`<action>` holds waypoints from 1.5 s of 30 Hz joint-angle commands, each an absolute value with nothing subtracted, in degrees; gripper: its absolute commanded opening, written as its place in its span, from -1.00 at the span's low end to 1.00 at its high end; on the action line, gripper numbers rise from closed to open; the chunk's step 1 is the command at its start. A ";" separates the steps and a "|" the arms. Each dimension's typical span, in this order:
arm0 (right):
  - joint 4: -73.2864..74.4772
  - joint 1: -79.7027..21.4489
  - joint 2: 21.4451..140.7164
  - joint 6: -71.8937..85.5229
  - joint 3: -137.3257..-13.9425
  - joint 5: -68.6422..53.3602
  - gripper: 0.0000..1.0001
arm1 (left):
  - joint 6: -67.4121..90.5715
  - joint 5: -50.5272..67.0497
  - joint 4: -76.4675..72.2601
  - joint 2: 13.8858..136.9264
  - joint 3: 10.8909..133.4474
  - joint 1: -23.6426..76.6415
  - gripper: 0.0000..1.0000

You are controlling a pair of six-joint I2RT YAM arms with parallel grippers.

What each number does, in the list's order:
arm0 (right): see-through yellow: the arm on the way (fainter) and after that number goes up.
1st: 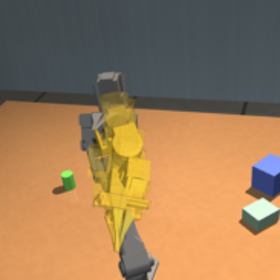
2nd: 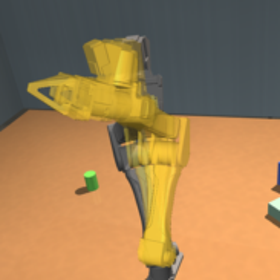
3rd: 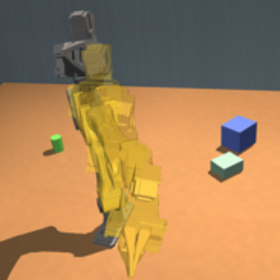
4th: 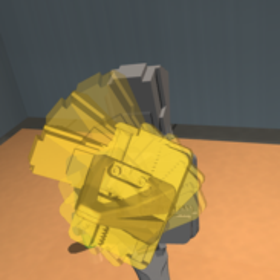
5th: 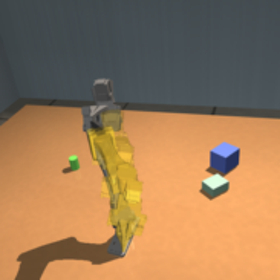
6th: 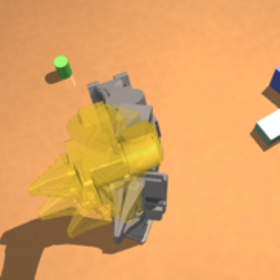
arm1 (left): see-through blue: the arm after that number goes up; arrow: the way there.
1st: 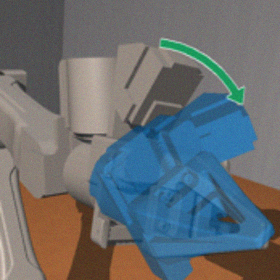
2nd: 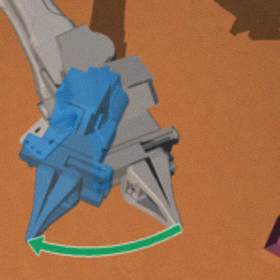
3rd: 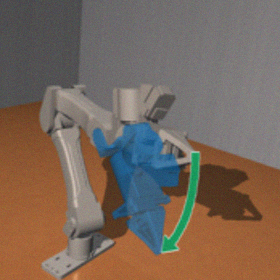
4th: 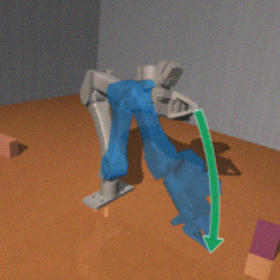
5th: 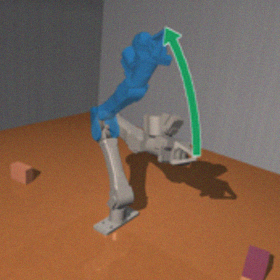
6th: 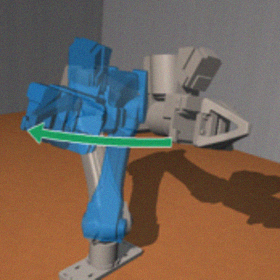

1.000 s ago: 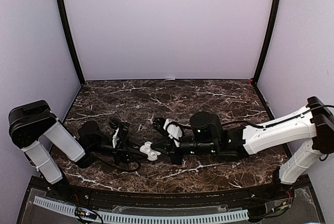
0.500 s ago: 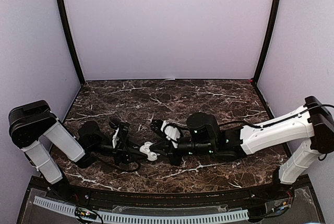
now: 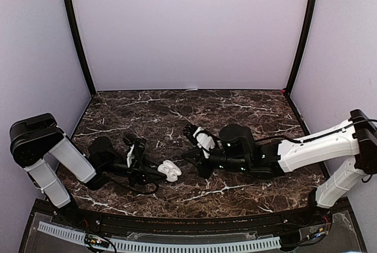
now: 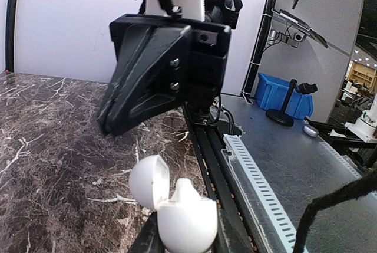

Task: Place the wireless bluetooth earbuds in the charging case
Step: Close the charging case with the earbuds, then place the charging case with the earbuds at the center of the board.

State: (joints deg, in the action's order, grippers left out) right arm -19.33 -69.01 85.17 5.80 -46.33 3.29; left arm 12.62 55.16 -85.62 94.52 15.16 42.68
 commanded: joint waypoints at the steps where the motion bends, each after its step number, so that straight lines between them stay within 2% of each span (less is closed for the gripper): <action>1: -15.91 -66.84 91.65 10.03 -49.72 2.40 -1.00 | 12.47 55.64 -87.81 93.19 15.23 42.99 -0.75; 5: -12.96 -66.12 98.46 10.66 -54.77 -7.50 -1.00 | 12.54 55.75 -88.15 93.29 15.21 42.98 -0.75; 10: -25.82 -65.21 95.88 13.35 -51.16 -25.27 -1.00 | 12.51 55.76 -87.84 93.12 15.12 42.98 -0.75; 15: -31.11 -64.78 90.47 12.96 -46.65 -28.00 -1.00 | 12.60 55.76 -87.38 93.21 15.32 42.98 -0.74; 20: -32.49 -64.62 85.93 12.14 -42.47 -22.97 -1.00 | 12.25 55.43 -85.77 93.26 15.73 42.98 -0.74; 28: -28.76 -60.80 78.87 17.24 -36.65 1.34 -1.00 | 10.37 51.22 -81.86 92.60 16.03 43.03 -0.75; 30: -29.61 -58.00 76.26 19.31 -33.75 4.37 -1.00 | 8.20 44.71 -75.04 90.81 16.96 42.98 -0.75; 35: -26.45 -52.09 71.73 21.19 -30.20 7.95 -1.00 | 2.62 23.24 -41.99 89.22 27.04 43.00 -0.74; 37: -25.77 -51.01 70.42 20.78 -29.15 9.12 -1.00 | 2.55 18.25 -34.72 90.25 30.68 42.98 -0.74; 45: -22.63 -49.59 68.41 19.19 -28.36 12.78 -1.00 | 7.27 14.87 -24.65 94.12 37.45 42.98 -0.70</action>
